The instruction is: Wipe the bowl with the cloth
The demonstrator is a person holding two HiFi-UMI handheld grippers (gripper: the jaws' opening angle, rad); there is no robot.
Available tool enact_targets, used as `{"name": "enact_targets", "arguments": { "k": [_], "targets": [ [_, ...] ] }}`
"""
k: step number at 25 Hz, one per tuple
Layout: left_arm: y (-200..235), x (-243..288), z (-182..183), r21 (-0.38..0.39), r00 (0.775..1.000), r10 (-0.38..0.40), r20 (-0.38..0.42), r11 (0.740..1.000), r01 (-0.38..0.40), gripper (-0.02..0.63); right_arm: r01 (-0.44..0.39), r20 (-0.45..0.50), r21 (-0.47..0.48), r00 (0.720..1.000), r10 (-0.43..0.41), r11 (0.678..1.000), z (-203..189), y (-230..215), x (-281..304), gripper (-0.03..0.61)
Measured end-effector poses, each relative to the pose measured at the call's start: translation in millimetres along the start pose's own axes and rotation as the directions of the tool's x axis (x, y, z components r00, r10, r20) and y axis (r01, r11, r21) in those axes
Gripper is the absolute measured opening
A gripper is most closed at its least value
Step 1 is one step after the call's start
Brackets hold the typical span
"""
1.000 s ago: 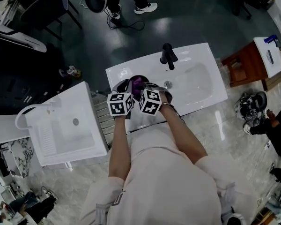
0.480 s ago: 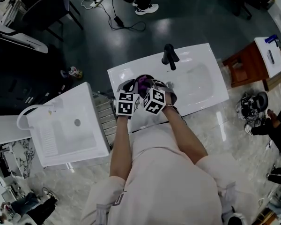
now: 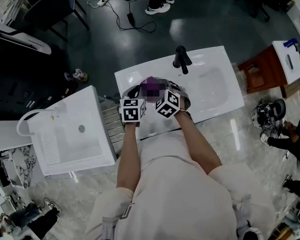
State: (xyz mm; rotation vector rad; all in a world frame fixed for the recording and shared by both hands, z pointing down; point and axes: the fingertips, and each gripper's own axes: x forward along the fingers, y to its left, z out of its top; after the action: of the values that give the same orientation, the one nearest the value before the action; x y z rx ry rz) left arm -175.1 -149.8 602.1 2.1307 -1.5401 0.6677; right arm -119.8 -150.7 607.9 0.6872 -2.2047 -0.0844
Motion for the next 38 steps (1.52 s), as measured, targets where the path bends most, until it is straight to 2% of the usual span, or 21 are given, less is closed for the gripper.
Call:
{"name": "enact_targets", "arguments": {
  "k": [4, 11, 17, 20, 23, 26, 31, 38],
  "targets": [
    [16.9, -7.0, -3.0, -0.051, 0.998, 0.057, 0.013, 0.997, -0.056, 0.026, -0.036, -0.001, 0.026, 0.999, 0.036, 0.999, -0.3, 6.1, 2.1, 0.097],
    [33.6, -14.6, -0.1, -0.104, 0.992, 0.115, 0.044, 0.989, -0.11, 0.025, -0.123, -0.047, -0.088, 0.992, 0.119, 0.988, 1.2, 35.5, 11.0, 0.097],
    [31.2, -18.2, 3.6, -0.133, 0.992, 0.109, 0.06, 0.986, -0.1, 0.029, -0.204, -0.051, -0.155, 0.979, 0.199, 0.967, 8.6, 61.2, 11.9, 0.095],
    [22.4, -15.0, 6.2, -0.138, 0.996, 0.062, 0.058, 0.989, -0.054, 0.031, -0.237, -0.03, -0.203, 0.971, 0.236, 0.95, 16.9, 73.1, 11.0, 0.094],
    [9.5, -8.7, 6.3, -0.171, 0.999, -0.01, 0.047, 0.985, 0.018, 0.033, -0.209, -0.032, -0.252, 0.978, 0.208, 0.945, 16.6, 71.8, 10.7, 0.094],
    [-1.0, -5.7, 7.2, -0.159, 0.998, -0.056, 0.038, 0.985, 0.061, 0.032, -0.159, -0.029, -0.226, 0.987, 0.157, 0.961, 10.4, 59.0, 10.3, 0.094],
    [-22.1, -1.0, 15.0, -0.075, 0.994, -0.104, 0.017, 0.992, 0.105, 0.032, -0.061, -0.019, -0.134, 0.998, 0.059, 0.989, 2.4, 29.8, 5.9, 0.095],
    [-33.3, 4.5, 16.3, 0.034, 0.995, -0.099, -0.026, 0.994, 0.1, 0.031, 0.055, 0.001, -0.066, 0.999, -0.055, 0.996, -1.8, 2.4, -0.3, 0.097]
  ]
}}
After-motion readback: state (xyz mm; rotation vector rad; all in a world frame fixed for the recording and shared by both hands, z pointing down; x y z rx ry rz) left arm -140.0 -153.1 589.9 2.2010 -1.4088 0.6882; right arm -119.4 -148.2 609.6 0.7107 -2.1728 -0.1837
